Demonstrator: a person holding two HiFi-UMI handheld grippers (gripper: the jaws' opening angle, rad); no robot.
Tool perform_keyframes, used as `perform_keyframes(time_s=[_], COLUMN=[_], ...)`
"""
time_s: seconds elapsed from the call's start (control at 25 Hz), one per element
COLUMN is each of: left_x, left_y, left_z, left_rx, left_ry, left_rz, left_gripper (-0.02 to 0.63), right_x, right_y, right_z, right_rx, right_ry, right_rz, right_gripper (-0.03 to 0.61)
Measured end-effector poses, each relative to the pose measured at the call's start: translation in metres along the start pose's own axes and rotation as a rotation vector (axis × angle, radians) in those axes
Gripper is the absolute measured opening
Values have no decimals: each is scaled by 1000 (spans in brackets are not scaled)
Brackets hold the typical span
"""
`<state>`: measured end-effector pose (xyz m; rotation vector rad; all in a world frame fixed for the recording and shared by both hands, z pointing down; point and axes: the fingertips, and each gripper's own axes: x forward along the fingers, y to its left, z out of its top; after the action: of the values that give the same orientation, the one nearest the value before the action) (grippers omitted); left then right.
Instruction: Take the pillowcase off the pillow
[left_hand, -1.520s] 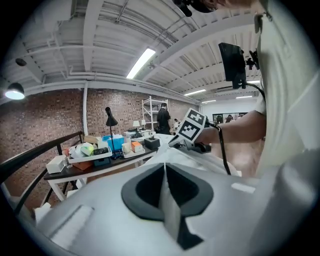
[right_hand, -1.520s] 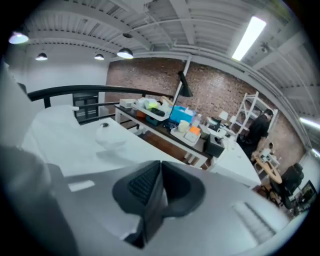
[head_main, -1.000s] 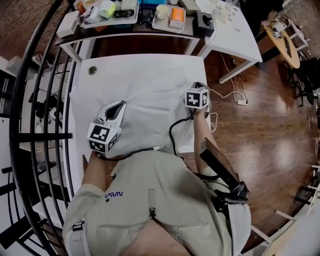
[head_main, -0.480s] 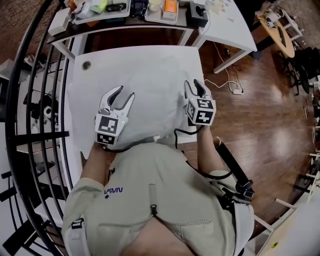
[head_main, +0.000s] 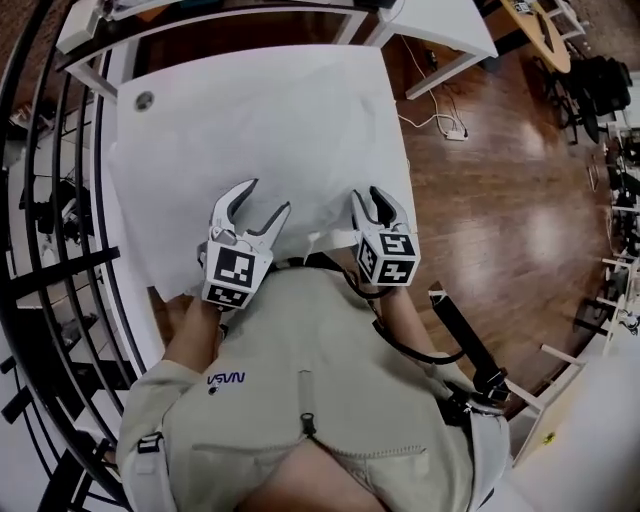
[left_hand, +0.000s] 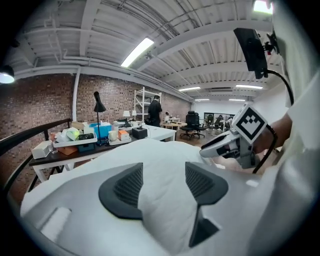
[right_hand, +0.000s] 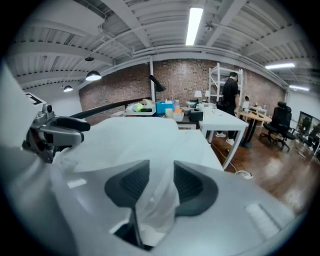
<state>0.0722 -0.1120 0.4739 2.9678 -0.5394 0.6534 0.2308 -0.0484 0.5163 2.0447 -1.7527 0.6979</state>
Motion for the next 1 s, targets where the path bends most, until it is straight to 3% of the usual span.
perform_keyframes(time_s=[0.2,0.36,0.48,0.64,0.76,1.0], left_x=[0,-18,-11,22,40,30], left_y=[-29,-43,-67,-67,-53,-48], left_z=[-13,-34,-60,-90,-98,-104], left_rx=[26,2,-33,45,69,55], left_ry=[45,146,218,314,333,288], left_rz=[-16,104,200,272,325,339], left_gripper=[287,304,314,325,302,168], right_x=[-15,-16,-15,-2,6,14], right_y=[10,45,41,31,32,45], right_z=[-35,-58,-68,-69,-70,-73], right_rx=[6,-46,-78,-120,-167,-249], right_ry=[58,106,107,81,67,70], right_rz=[47,231,323,355,352,312], right_gripper=[166,183,183,183,180,45])
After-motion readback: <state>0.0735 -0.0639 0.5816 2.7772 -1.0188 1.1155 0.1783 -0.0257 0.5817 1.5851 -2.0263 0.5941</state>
